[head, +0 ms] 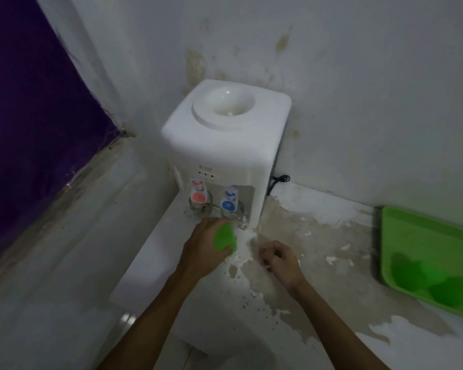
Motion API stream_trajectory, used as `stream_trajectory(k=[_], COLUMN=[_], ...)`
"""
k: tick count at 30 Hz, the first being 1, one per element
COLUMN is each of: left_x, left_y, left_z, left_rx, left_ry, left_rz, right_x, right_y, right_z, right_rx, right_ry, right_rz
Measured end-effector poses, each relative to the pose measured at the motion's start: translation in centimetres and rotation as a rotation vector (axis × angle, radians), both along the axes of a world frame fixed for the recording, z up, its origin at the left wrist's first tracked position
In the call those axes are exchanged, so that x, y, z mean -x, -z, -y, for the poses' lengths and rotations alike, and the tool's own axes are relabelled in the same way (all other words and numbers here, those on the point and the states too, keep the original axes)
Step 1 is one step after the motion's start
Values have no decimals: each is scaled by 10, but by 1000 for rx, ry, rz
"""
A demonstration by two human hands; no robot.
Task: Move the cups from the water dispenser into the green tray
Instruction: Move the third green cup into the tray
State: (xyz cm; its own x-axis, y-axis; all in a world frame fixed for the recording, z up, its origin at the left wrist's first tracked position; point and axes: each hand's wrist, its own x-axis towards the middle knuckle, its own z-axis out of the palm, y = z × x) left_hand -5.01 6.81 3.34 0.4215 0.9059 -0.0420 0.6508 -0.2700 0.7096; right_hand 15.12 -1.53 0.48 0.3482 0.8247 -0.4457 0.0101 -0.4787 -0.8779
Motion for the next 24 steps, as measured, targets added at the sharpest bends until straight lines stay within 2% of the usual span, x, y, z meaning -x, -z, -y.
stream_trajectory(k=[6,8,13,19,24], left_x=[-110,-148,-184,-260,-315], left_y=[-37,-43,-43,-42,-24], left_z=[50,71,95,137,161], left_rx=[-60,-68,-82,-28,78], left_ry=[210,285,316,447,440], left_rz=[133,157,214,256,249], right_x=[-63,-92,-117,-191,-247], right_y=[-15,-23,-41,-43,-31], right_z=[49,69,87,141,188], right_rx=[153,135,76,-4,16], right_ry=[288,321,463,570,638], right_rz=[-376,-535,-725,-688,-375])
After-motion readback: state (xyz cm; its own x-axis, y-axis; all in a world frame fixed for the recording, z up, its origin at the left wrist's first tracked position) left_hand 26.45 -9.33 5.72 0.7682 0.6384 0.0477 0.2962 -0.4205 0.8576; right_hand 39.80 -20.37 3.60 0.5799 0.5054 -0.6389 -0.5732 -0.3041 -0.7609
